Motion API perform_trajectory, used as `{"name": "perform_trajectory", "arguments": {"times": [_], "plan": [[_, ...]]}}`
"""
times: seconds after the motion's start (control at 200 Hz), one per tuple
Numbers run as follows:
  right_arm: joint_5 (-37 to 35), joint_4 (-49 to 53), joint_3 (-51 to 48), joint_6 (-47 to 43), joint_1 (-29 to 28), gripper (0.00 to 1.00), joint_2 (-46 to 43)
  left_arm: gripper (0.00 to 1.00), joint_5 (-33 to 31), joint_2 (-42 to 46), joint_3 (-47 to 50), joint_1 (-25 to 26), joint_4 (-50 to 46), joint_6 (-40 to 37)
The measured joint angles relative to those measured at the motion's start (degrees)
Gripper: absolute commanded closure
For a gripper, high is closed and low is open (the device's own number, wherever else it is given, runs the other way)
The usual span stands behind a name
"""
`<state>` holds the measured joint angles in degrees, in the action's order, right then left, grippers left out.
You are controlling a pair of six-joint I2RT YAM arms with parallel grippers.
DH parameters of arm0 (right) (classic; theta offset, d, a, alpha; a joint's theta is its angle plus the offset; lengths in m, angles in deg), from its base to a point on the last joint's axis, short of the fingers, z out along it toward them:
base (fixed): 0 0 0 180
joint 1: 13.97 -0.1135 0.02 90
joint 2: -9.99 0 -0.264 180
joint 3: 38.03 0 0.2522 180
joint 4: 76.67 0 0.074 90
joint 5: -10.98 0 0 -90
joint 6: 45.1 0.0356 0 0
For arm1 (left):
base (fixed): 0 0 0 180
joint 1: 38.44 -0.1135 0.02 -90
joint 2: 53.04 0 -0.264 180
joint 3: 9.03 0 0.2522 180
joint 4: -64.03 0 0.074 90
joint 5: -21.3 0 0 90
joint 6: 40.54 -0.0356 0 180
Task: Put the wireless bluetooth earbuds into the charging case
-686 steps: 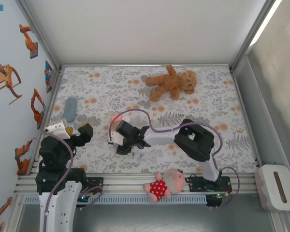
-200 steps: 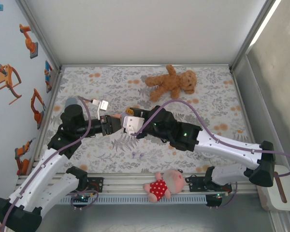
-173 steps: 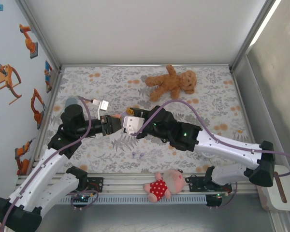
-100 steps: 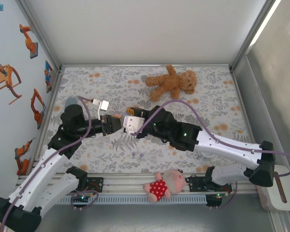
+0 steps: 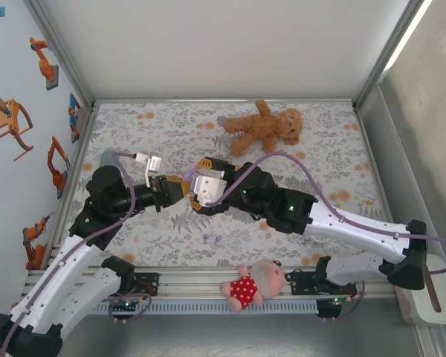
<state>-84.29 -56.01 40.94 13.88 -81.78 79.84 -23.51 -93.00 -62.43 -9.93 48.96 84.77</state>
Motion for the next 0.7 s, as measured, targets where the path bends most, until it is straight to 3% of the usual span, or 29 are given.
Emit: {"name": "perform_trajectory", "arguments": {"times": [0.205,0.451,0.701], "plan": [[7.1,2.0,0.0,8.5,2.3,0.01,-4.2,0.89,-1.6,2.4,3.6,0.1,5.6,-3.9],[19.3,1.9,0.0,24.5,11.6,0.01,-6.4,0.92,-2.4,6.3,9.2,1.0,15.2,-10.4],[25.2,0.5,-0.8,31.2,11.9,0.04,-6.0,0.94,-3.1,7.4,10.8,2.4,19.3,-17.7]]}}
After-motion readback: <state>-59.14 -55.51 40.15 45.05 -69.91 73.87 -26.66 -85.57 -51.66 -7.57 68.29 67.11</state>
